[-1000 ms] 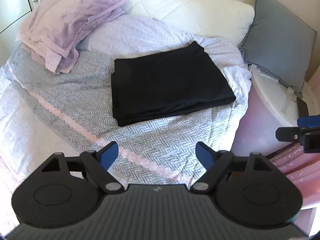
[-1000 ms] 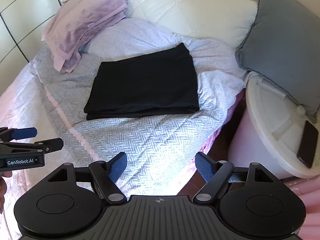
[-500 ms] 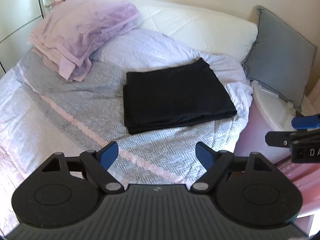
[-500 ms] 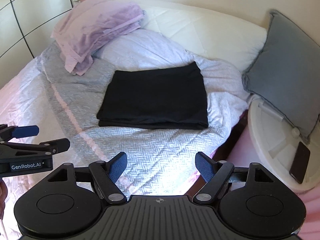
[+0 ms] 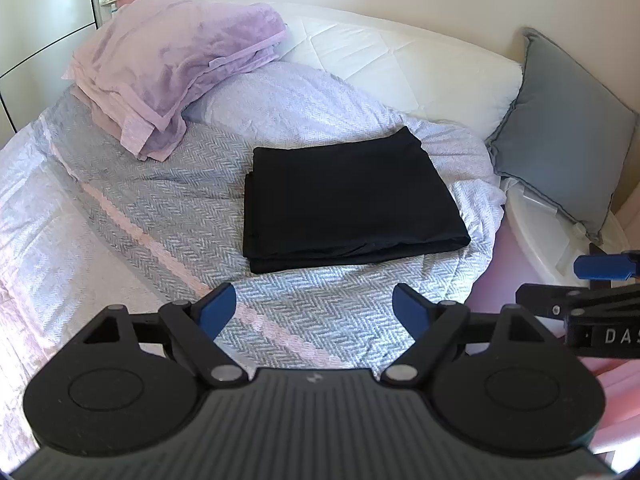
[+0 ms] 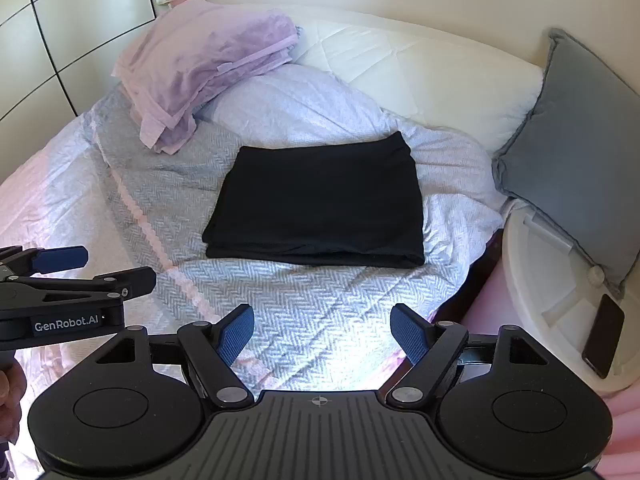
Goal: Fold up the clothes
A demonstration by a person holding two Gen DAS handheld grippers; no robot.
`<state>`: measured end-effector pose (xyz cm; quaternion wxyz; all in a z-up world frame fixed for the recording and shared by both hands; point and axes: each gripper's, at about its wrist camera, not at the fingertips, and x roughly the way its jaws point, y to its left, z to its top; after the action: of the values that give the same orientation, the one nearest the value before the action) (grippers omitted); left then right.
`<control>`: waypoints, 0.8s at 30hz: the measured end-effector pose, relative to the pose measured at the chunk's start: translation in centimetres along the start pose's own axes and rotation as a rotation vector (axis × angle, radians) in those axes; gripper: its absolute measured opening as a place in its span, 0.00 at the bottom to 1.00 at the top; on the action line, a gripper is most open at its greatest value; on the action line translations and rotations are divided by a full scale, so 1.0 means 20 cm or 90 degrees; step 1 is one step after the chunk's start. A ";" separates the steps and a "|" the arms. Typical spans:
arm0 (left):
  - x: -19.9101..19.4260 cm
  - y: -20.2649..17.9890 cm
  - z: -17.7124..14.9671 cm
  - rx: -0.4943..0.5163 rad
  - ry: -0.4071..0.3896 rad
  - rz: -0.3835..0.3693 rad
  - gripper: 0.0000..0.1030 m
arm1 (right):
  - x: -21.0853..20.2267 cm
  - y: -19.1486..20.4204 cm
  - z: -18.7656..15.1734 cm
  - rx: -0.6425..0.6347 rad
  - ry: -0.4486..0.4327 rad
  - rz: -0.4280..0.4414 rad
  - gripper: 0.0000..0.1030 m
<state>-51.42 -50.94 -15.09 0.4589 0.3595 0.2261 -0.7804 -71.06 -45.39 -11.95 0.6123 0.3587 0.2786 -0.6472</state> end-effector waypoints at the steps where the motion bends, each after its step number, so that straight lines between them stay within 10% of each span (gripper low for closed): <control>1: 0.00 0.00 0.00 0.001 0.000 0.001 0.81 | 0.00 0.00 0.00 0.001 0.000 0.000 0.76; 24: 0.05 -0.04 0.00 0.002 0.024 0.004 0.81 | 0.07 -0.03 -0.02 0.011 0.011 0.017 0.76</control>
<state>-52.49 -51.15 -15.91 0.4564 0.3760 0.2322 -0.7723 -71.58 -45.88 -13.26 0.6151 0.3732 0.2732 -0.6386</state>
